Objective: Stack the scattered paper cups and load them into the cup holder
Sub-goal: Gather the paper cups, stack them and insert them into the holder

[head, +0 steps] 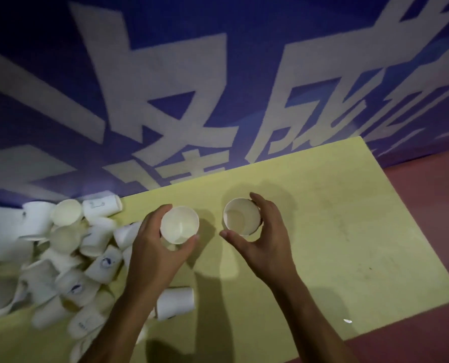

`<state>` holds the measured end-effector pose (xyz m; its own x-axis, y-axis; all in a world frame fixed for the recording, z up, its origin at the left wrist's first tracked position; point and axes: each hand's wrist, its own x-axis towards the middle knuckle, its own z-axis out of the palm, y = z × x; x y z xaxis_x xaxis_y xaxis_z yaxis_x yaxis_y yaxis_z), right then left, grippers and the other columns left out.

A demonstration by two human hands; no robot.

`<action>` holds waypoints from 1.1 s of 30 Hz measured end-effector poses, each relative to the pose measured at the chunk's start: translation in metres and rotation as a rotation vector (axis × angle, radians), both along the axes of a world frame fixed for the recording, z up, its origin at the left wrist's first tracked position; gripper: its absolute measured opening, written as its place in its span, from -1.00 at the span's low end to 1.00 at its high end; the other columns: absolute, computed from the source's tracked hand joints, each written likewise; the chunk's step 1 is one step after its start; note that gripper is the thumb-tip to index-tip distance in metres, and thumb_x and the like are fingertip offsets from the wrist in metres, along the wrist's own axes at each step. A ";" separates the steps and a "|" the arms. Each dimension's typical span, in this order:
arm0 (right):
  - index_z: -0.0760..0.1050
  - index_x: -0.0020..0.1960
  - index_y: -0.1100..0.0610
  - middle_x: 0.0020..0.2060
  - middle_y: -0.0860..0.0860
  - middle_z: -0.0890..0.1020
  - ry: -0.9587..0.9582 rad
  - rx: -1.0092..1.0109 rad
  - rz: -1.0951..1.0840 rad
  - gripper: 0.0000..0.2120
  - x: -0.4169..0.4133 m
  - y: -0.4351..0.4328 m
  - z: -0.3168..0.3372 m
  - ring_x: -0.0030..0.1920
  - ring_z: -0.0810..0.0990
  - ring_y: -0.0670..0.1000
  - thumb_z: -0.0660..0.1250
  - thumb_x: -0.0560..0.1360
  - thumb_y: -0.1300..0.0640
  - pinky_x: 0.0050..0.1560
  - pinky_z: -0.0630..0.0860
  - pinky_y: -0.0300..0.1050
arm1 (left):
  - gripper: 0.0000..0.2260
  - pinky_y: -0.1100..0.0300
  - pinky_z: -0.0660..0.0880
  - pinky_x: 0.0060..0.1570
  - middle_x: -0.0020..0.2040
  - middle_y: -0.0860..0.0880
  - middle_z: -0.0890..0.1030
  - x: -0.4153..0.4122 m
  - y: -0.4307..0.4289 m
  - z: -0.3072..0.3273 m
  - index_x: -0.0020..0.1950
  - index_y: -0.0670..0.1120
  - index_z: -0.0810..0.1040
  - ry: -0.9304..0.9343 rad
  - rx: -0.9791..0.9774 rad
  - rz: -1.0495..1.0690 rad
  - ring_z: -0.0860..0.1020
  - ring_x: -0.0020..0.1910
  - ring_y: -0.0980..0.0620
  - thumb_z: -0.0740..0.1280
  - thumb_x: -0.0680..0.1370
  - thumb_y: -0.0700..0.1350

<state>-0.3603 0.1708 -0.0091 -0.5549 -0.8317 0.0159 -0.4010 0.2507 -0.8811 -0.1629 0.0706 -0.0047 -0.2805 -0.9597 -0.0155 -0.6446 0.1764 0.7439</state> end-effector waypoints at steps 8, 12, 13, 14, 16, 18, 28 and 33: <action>0.41 0.34 -0.11 0.21 -0.32 0.50 -0.028 -0.069 0.199 -0.31 0.199 -0.049 0.026 0.24 0.51 -0.21 0.67 0.32 -0.07 0.11 0.44 -0.39 | -0.38 0.27 0.49 0.16 0.25 0.21 0.58 0.194 0.002 0.022 0.36 0.14 0.47 0.162 0.076 0.137 0.52 0.24 0.22 0.62 0.36 0.09; 0.47 0.34 -0.07 0.19 -0.29 0.52 -0.015 -0.064 0.225 -0.32 0.315 -0.066 0.019 0.18 0.56 -0.10 0.66 0.31 -0.09 0.04 0.54 -0.13 | -0.34 0.33 0.49 0.14 0.27 0.23 0.57 0.298 0.002 0.025 0.38 0.14 0.47 0.211 0.092 0.206 0.52 0.26 0.24 0.59 0.34 0.19; 0.46 0.35 -0.08 0.19 -0.28 0.53 -0.018 -0.065 0.236 -0.32 0.340 -0.070 0.017 0.17 0.56 -0.08 0.66 0.31 -0.10 0.05 0.56 -0.07 | -0.33 0.31 0.49 0.16 0.28 0.23 0.56 0.322 0.001 0.025 0.38 0.14 0.47 0.211 0.089 0.231 0.51 0.27 0.23 0.60 0.33 0.20; 0.46 0.35 -0.10 0.20 -0.27 0.54 -0.024 -0.063 0.243 -0.32 0.359 -0.073 0.017 0.18 0.57 -0.07 0.66 0.31 -0.11 0.07 0.58 -0.01 | -0.32 0.30 0.48 0.17 0.29 0.24 0.55 0.340 0.000 0.024 0.38 0.15 0.46 0.204 0.082 0.251 0.50 0.28 0.23 0.60 0.32 0.22; 0.46 0.33 -0.14 0.19 -0.29 0.54 -0.019 -0.046 0.268 -0.32 0.399 -0.081 0.016 0.18 0.57 -0.06 0.65 0.30 -0.16 0.09 0.58 0.07 | -0.32 0.30 0.47 0.18 0.29 0.24 0.54 0.382 -0.001 0.021 0.37 0.17 0.45 0.182 0.070 0.314 0.48 0.28 0.24 0.60 0.32 0.22; 0.47 0.33 -0.12 0.18 -0.32 0.53 -0.007 -0.037 0.280 -0.33 0.425 -0.086 0.017 0.18 0.56 -0.07 0.63 0.29 -0.16 0.06 0.58 0.07 | -0.30 0.26 0.47 0.22 0.32 0.20 0.53 0.414 -0.004 0.017 0.41 0.15 0.45 0.175 0.066 0.388 0.47 0.29 0.23 0.61 0.33 0.19; 0.47 0.35 -0.08 0.17 -0.37 0.50 0.029 0.023 0.238 -0.31 0.463 -0.102 0.015 0.18 0.54 -0.06 0.67 0.30 -0.06 0.03 0.58 0.07 | -0.33 0.47 0.36 0.23 0.31 0.07 0.54 0.453 -0.061 -0.005 0.43 0.01 0.45 0.185 0.026 0.390 0.45 0.25 0.20 0.54 0.39 0.18; 0.48 0.34 -0.08 0.17 -0.31 0.53 0.016 0.021 0.198 -0.32 0.471 -0.110 0.014 0.14 0.54 -0.08 0.67 0.29 -0.06 -0.06 0.53 -0.13 | -0.29 0.31 0.37 0.30 0.37 0.00 0.55 0.449 -0.078 -0.010 0.46 -0.04 0.45 0.147 -0.003 0.305 0.47 0.36 0.02 0.50 0.38 0.21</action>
